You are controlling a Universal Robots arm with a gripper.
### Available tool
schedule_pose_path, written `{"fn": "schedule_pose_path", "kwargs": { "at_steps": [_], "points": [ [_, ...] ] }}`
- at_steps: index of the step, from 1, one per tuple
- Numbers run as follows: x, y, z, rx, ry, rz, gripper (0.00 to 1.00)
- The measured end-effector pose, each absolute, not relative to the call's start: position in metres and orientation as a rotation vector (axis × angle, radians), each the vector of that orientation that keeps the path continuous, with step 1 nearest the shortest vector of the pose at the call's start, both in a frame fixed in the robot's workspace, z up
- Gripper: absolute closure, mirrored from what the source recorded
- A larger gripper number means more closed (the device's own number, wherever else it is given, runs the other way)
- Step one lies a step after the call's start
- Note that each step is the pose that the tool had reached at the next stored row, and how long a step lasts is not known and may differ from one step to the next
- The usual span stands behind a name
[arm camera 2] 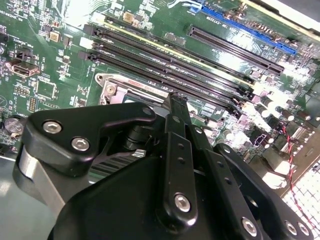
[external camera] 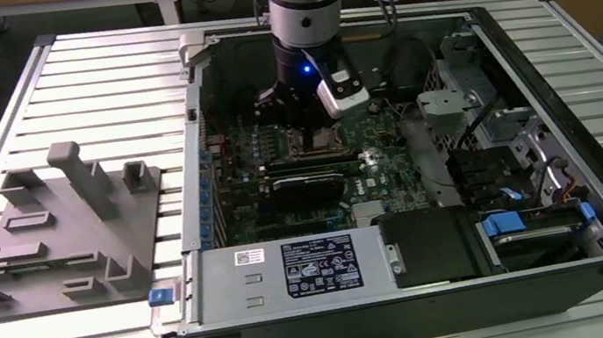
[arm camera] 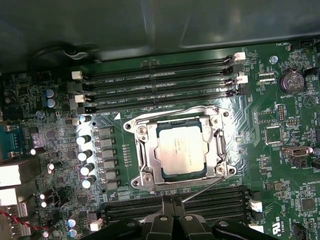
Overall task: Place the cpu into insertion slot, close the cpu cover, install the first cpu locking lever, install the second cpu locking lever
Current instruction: 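Install the second cpu locking lever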
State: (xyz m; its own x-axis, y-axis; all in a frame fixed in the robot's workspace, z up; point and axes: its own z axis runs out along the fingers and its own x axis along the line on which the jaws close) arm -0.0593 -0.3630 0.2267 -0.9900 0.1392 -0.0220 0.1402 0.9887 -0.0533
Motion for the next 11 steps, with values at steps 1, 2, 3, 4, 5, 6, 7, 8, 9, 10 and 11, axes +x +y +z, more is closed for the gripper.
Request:
{"fn": "schedule_pose_path", "kwargs": {
  "at_steps": [1, 2, 3, 4, 5, 6, 7, 8, 9, 10, 11],
  "points": [
    [-0.0596, -0.363, 0.2267, 0.219, 3.115, -0.086, 0.9],
    [-0.0598, -0.363, 0.2266, 0.219, 3.115, -0.086, 0.9],
    [-0.0599, -0.363, 0.2265, 0.219, 3.115, -0.086, 0.9],
    [-0.0601, -0.363, 0.2264, 0.219, 3.115, -0.086, 0.9],
    [-0.0604, -0.363, 0.2263, 0.219, 3.115, -0.086, 0.9],
    [-0.0607, -0.363, 0.2262, 0.219, 3.114, -0.086, 0.9],
    [-0.0611, -0.363, 0.226, 0.219, 3.114, -0.085, 0.9],
    [-0.0617, -0.363, 0.2259, 0.219, 3.114, -0.086, 0.9],
    [-0.0621, -0.363, 0.2257, 0.219, 3.115, -0.086, 0.9],
    [-0.0625, -0.363, 0.2256, 0.219, 3.115, -0.086, 0.9],
    [-0.0629, -0.3629, 0.2254, 0.219, 3.115, -0.086, 0.9]
  ]
}}
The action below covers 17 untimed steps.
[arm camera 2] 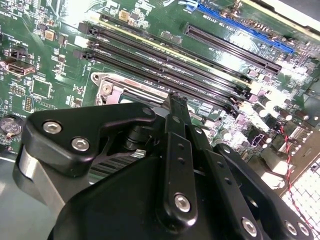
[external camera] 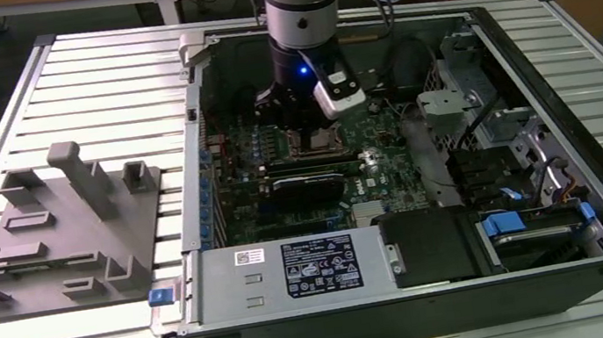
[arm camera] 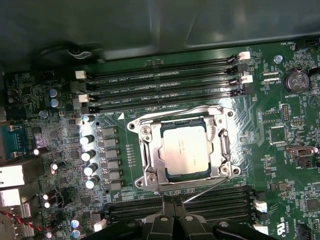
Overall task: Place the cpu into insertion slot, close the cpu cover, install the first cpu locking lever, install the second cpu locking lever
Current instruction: 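Install the second cpu locking lever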
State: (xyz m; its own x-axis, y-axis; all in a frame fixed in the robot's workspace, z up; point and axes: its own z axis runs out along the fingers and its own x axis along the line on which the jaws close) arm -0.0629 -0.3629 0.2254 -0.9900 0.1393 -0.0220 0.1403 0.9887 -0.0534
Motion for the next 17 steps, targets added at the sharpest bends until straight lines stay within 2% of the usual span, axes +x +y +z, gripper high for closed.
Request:
{"fn": "schedule_pose_path", "kwargs": {
  "at_steps": [17],
  "points": [
    [-0.0676, -0.363, 0.224, 0.219, 3.114, -0.085, 0.9]
  ]
}}
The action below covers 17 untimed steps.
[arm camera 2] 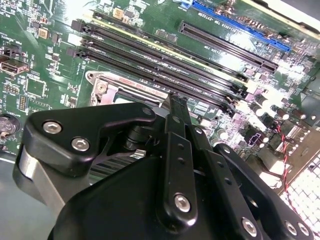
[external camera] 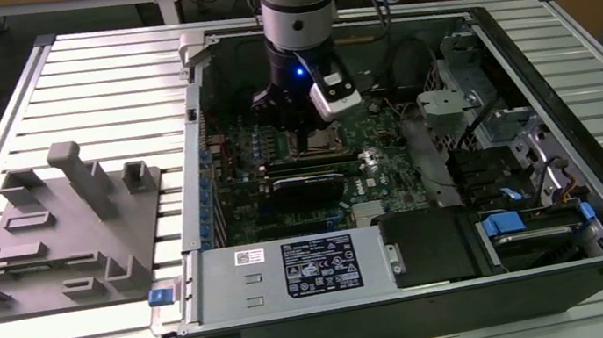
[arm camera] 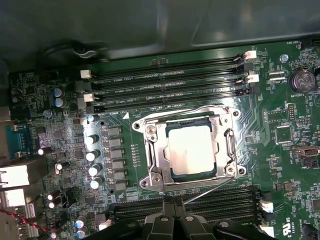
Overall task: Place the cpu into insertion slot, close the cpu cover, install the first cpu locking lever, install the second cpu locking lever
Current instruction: 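Install the second cpu locking lever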
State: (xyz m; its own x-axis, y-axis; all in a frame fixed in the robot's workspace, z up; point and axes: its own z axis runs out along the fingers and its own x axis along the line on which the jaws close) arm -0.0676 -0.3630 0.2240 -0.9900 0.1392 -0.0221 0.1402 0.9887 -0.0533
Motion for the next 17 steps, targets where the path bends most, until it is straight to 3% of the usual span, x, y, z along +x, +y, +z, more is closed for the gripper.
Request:
{"fn": "schedule_pose_path", "kwargs": {
  "at_steps": [17],
  "points": [
    [-0.0709, -0.3631, 0.2182, 0.219, 3.115, -0.086, 0.9]
  ]
}}
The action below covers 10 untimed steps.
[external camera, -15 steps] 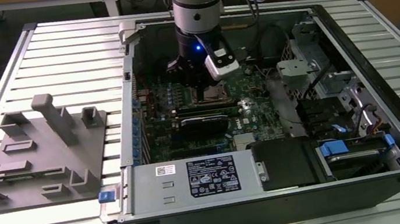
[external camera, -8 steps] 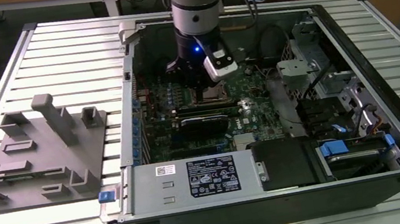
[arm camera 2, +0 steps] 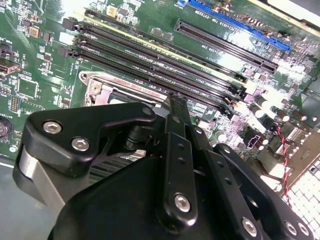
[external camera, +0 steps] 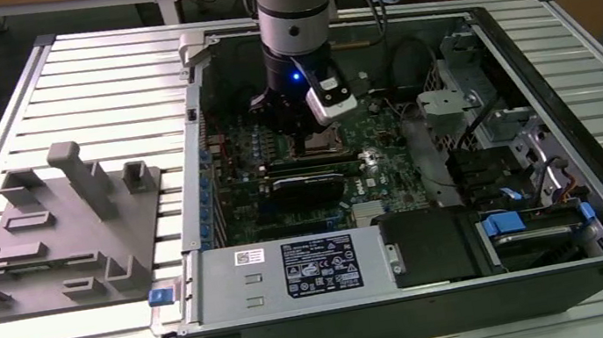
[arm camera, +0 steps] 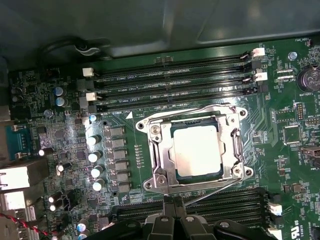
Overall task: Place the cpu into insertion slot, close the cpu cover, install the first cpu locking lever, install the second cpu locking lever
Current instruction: 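Install the second cpu locking lever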
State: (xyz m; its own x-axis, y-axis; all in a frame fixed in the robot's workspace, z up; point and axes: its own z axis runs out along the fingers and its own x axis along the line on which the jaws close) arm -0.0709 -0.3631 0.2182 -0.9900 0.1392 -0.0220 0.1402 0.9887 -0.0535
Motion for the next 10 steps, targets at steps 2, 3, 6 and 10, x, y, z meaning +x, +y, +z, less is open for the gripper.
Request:
{"fn": "schedule_pose_path", "kwargs": {
  "at_steps": [2, 3, 6, 10],
  "points": [
    [-0.0709, -0.3631, 0.2182, 0.219, 3.115, -0.086, 0.9],
    [-0.0711, -0.363, 0.2181, 0.219, 3.114, -0.086, 0.9],
    [-0.0715, -0.363, 0.2181, 0.219, 3.114, -0.086, 0.9],
    [-0.072, -0.3631, 0.2181, 0.219, 3.114, -0.086, 0.9]
  ]
}}
